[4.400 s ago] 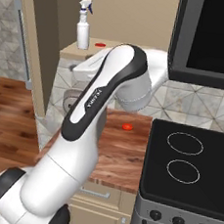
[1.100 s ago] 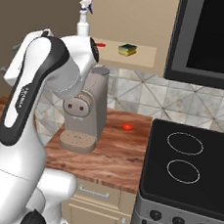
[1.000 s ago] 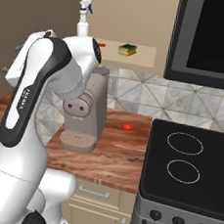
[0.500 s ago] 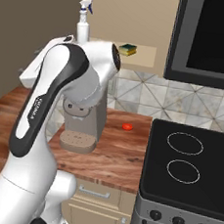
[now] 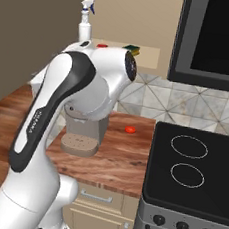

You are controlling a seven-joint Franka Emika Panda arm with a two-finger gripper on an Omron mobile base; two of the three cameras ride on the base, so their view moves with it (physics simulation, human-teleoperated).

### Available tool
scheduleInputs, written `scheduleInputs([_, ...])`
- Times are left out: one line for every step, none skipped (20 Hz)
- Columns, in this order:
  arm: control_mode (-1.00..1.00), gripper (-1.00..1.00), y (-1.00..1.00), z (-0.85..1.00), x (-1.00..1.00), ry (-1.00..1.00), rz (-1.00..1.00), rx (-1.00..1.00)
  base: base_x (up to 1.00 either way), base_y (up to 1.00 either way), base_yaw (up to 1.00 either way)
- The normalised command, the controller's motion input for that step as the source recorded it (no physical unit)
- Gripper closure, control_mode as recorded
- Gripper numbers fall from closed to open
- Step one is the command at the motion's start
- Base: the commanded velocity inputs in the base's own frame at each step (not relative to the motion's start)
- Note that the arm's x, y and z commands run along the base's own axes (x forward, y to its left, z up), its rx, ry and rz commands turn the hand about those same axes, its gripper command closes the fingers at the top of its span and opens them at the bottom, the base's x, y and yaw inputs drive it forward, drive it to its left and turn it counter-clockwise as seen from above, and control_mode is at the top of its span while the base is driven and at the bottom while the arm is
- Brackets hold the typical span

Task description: Pick the spray and sponge from the cabinet and place them on the counter.

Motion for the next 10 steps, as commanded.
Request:
scheduleInputs([-1.00, -1.00, -0.20, -0.01, 0.02, -0.02, -0.20, 0.00, 0.00, 0.00, 0.00])
scheduleInputs([-1.00, -1.00, -0.17, 0.00, 0.02, -0.01, -0.20, 0.00, 0.00, 0.00, 0.00])
scheduleInputs([-1.00, -1.00, -0.15, 0.00, 0.02, -0.01, -0.20, 0.00, 0.00, 0.00, 0.00])
scheduleInputs([-1.00, -1.00, -0.12, 0.00, 0.02, 0.00, -0.20, 0.00, 0.00, 0.00, 0.00])
scheduleInputs([-1.00, -1.00, -0.12, 0.00, 0.03, 0.00, -0.20, 0.00, 0.00, 0.00, 0.00])
scheduleInputs([-1.00, -1.00, -0.11, 0.00, 0.05, 0.00, -0.20, 0.00, 0.00, 0.00, 0.00])
scheduleInputs([-1.00, -1.00, -0.11, 0.00, 0.05, 0.00, -0.20, 0.01, 0.00, 0.00, 0.00])
scheduleInputs([-1.00, -1.00, -0.09, 0.00, 0.05, 0.00, -0.20, 0.02, 0.00, 0.00, 0.00])
scheduleInputs([-1.00, -1.00, -0.06, 0.00, 0.04, 0.00, -0.20, 0.04, 0.00, 0.00, 0.00])
scheduleInputs([-1.00, -1.00, -0.05, 0.00, 0.03, 0.00, -0.18, 0.07, 0.00, 0.00, 0.00])
